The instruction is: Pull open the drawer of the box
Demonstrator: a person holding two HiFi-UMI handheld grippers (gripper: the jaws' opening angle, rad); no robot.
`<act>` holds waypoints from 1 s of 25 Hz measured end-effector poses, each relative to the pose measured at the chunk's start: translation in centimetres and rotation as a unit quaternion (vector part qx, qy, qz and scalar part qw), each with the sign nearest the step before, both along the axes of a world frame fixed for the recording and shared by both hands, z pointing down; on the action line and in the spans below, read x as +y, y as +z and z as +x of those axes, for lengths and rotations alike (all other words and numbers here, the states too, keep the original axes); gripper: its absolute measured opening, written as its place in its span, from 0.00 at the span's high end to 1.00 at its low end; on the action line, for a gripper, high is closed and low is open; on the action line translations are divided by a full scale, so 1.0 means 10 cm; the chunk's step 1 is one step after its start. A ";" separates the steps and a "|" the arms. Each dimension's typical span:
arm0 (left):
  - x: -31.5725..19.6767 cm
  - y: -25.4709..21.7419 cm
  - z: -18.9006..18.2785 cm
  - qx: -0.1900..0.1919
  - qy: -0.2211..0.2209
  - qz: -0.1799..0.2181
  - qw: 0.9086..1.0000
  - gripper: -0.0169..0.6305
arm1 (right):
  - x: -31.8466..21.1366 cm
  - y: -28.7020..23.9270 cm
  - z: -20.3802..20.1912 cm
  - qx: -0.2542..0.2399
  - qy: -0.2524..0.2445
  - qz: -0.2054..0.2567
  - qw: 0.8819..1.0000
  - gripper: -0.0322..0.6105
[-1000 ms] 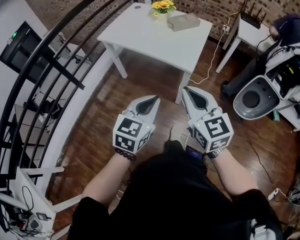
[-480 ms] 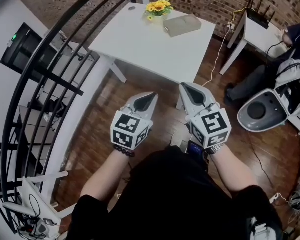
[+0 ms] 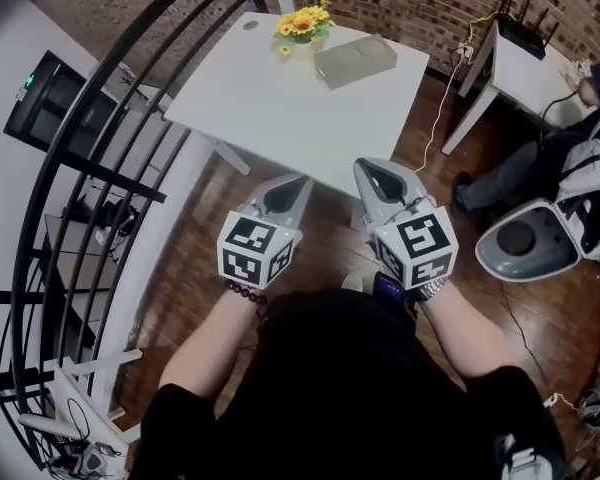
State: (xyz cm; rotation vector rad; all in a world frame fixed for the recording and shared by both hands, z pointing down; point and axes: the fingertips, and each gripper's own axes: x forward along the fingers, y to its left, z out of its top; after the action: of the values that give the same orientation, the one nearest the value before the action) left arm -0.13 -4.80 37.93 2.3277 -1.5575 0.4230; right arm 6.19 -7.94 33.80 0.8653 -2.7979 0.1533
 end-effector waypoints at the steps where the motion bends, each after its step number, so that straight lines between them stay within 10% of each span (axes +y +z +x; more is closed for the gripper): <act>1: -0.05 0.02 0.00 0.001 0.000 -0.001 1.000 0.95 | -0.04 0.01 -0.01 0.003 -0.001 0.001 1.000 0.96; 25: -2.31 0.99 -0.74 0.100 0.044 -0.111 0.988 0.93 | -1.90 0.87 -0.93 0.122 0.027 -0.044 0.991 0.96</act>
State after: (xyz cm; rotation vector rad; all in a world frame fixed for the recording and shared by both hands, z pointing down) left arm -7.49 -27.87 47.86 2.1983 -1.2512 0.3502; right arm -3.08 -26.90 42.52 0.8753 -2.5237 0.1662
